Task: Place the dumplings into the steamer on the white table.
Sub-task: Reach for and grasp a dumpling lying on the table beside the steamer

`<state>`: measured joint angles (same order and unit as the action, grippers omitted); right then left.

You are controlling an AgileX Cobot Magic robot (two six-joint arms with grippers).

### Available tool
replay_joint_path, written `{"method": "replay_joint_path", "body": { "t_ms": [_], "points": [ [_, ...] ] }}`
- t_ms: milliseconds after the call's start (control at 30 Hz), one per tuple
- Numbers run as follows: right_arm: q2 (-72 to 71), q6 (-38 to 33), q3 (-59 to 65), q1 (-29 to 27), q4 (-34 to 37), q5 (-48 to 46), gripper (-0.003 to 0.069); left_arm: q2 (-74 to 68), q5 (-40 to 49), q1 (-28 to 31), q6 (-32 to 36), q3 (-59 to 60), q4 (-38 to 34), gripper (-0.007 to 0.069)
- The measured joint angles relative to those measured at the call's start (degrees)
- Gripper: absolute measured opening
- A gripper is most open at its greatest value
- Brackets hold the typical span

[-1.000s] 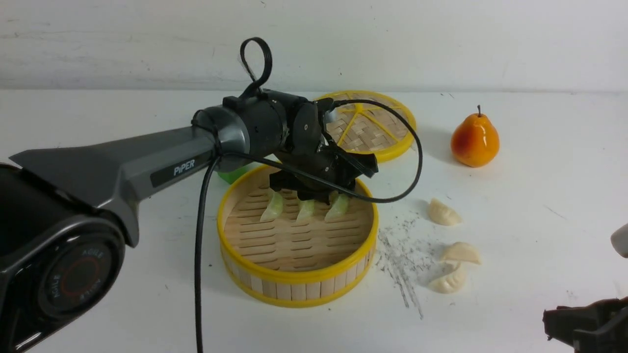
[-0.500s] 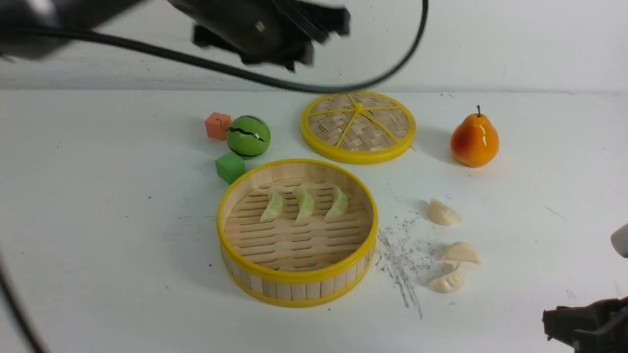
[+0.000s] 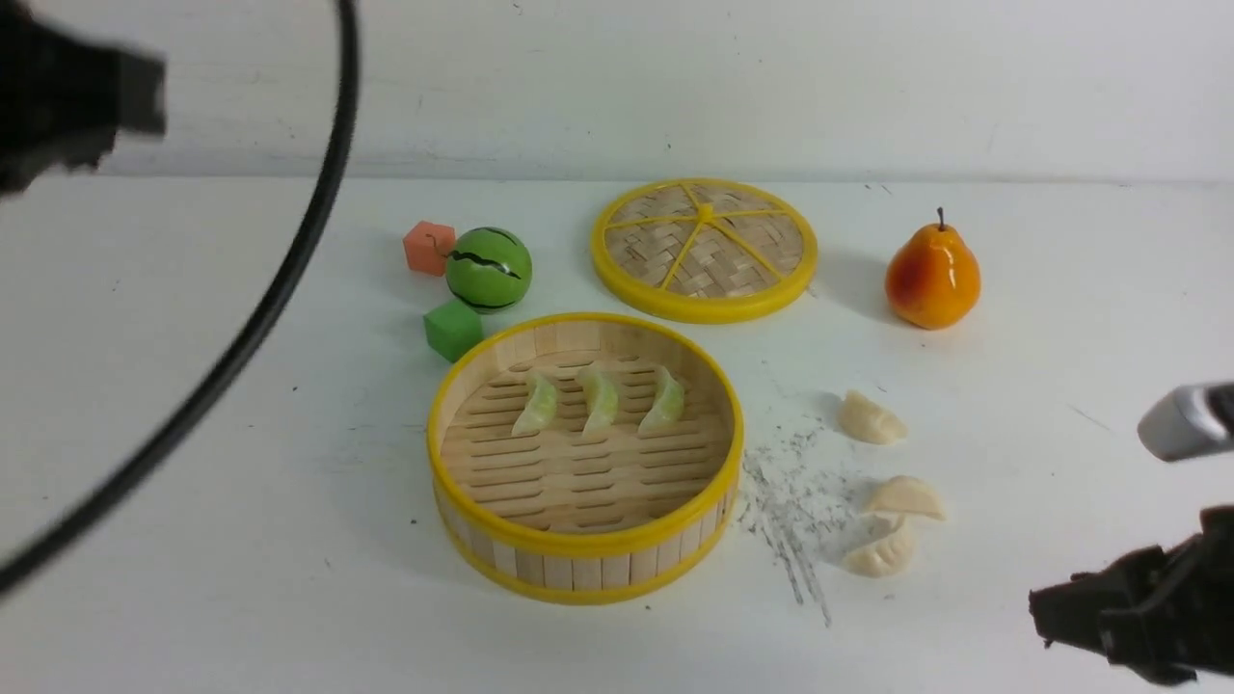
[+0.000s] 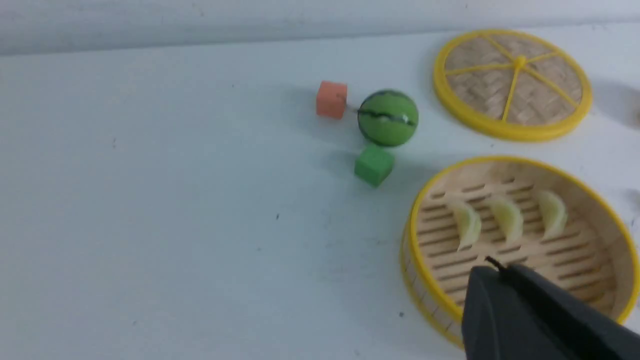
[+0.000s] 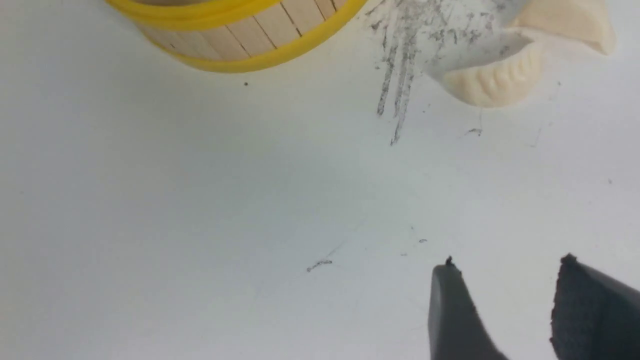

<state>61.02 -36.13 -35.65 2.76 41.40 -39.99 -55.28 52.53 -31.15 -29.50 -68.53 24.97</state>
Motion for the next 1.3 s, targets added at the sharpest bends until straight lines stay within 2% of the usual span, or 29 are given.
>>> {"method": "replay_joint_path", "body": {
  "t_ms": [200, 333, 433, 533, 700, 933, 1067, 1133, 1267, 1300],
  "points": [
    [13.09, -0.05, -12.24, 0.00, -3.42, -2.17, 0.0375, 15.28, -7.25, 0.00, 0.00, 22.34, 2.78, -0.0015],
    [22.59, -0.66, -20.96, 0.87, -6.26, -2.11, 0.0388, 24.57, -11.73, 0.00, -1.09, 35.62, 6.31, -0.0015],
    [30.56, -2.42, -27.98, 3.49, -8.71, -1.72, 0.0388, 30.72, -16.40, 0.00, -3.39, 44.03, 7.52, -0.0015],
    [36.63, -2.64, -33.90, 5.68, -12.28, -0.78, 0.0388, 35.45, -22.90, 0.00, -4.56, 48.96, 8.79, -0.0015],
    [46.37, -0.55, -43.52, 6.76, -19.07, 1.56, 0.0390, 42.92, -34.99, 0.00, -4.87, 54.83, 14.94, -0.0015],
    [54.69, 0.90, -48.90, 6.76, -18.90, 6.58, 0.0388, 43.85, -36.47, 0.00, -4.92, 55.67, 18.02, -0.0015],
    [58.04, 0.90, -49.02, 6.76, -18.44, 6.71, 0.0363, 43.85, -36.52, 0.00, -4.92, 55.67, 18.87, -0.0015],
    [58.95, 0.90, -49.02, 6.76, -18.26, 6.65, 0.0323, 43.85, -36.52, 0.00, -5.04, 55.67, 19.34, -0.0015],
    [58.80, 0.90, -49.09, 6.76, -17.09, 5.78, 0.0185, 43.85, -36.40, 0.00, -5.21, 55.71, 19.62, -0.0015],
    [58.57, 0.90, -49.19, 6.76, -16.79, 4.76, 0.0177, 43.85, -36.34, 0.00, -5.35, 55.73, 19.61, -0.0015]
  ]
}}
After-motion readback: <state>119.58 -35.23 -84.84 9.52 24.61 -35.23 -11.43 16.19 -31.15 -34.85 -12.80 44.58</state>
